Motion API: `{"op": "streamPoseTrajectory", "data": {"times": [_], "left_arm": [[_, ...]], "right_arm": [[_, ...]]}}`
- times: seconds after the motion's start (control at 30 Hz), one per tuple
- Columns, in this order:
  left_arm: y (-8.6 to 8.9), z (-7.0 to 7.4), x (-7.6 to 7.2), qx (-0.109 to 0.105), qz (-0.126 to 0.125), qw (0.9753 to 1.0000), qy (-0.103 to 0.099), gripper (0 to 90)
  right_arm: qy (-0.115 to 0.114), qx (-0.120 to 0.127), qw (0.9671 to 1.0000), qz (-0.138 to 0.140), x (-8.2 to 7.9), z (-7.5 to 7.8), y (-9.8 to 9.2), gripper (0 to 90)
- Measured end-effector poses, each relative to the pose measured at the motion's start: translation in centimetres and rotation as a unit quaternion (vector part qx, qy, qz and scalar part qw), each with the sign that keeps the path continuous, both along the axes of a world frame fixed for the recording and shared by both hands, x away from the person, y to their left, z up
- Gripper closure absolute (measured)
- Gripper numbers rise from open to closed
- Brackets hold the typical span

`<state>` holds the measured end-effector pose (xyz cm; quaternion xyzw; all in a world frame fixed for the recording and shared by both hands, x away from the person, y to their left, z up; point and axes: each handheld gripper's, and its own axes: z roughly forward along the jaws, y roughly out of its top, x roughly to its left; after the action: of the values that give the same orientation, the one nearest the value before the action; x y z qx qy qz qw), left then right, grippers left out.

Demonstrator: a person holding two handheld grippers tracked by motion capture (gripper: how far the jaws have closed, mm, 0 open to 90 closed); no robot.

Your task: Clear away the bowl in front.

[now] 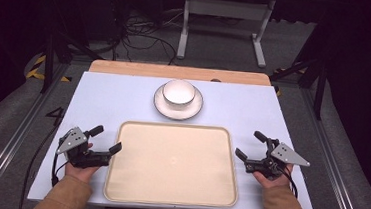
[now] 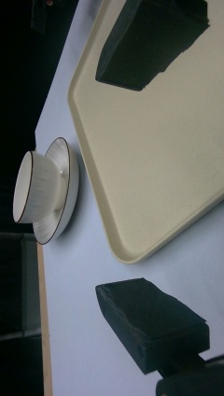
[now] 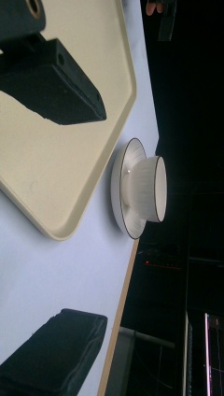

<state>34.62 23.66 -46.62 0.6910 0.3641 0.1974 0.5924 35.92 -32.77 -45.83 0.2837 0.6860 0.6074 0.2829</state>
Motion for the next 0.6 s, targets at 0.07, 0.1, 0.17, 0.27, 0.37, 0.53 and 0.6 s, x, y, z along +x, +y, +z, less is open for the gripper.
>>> {"op": "streamPoseTrajectory", "data": {"times": [0.07, 0.1, 0.17, 0.27, 0.37, 0.53, 0.6], "left_arm": [[0.0, 0.1, -0.1, -0.003, -0.001, 1.0, -0.003, 4.4], [0.1, 0.1, -0.1, -0.001, -0.003, 1.0, -0.005, 4.6], [0.1, 0.3, -0.2, -0.003, -0.004, 0.9999, -0.012, 5.4], [0.0, 0.7, -0.4, 0.005, -0.002, 0.9998, -0.017, 5.8], [0.0, 1.4, -0.4, 0.0, -0.007, 0.9998, -0.021, 5.8], [-0.1, 2.3, -0.1, -0.008, -0.009, 0.9998, -0.018, 4.9], [-0.1, 2.8, 0.1, -0.01, -0.012, 0.9998, -0.015, 4.8]], "right_arm": [[0.001, 0.0, 1.0, 0.002, 0.0, 0.0, 0.0, 5.3], [0.001, -0.001, 1.0, 0.003, 0.0, 0.0, 0.0, 5.4], [0.001, -0.001, 1.0, 0.004, 0.0, 0.0, 0.0, 6.0], [0.002, -0.001, 1.0, 0.004, 0.1, 0.0, 0.0, 6.5], [0.003, -0.001, 1.0, 0.003, 0.1, 0.0, 0.0, 6.9], [0.004, 0.002, 1.0, 0.003, 0.1, 0.0, -0.1, 7.2], [0.003, 0.0, 1.0, 0.003, 0.1, 0.0, 0.0, 7.3]]}}
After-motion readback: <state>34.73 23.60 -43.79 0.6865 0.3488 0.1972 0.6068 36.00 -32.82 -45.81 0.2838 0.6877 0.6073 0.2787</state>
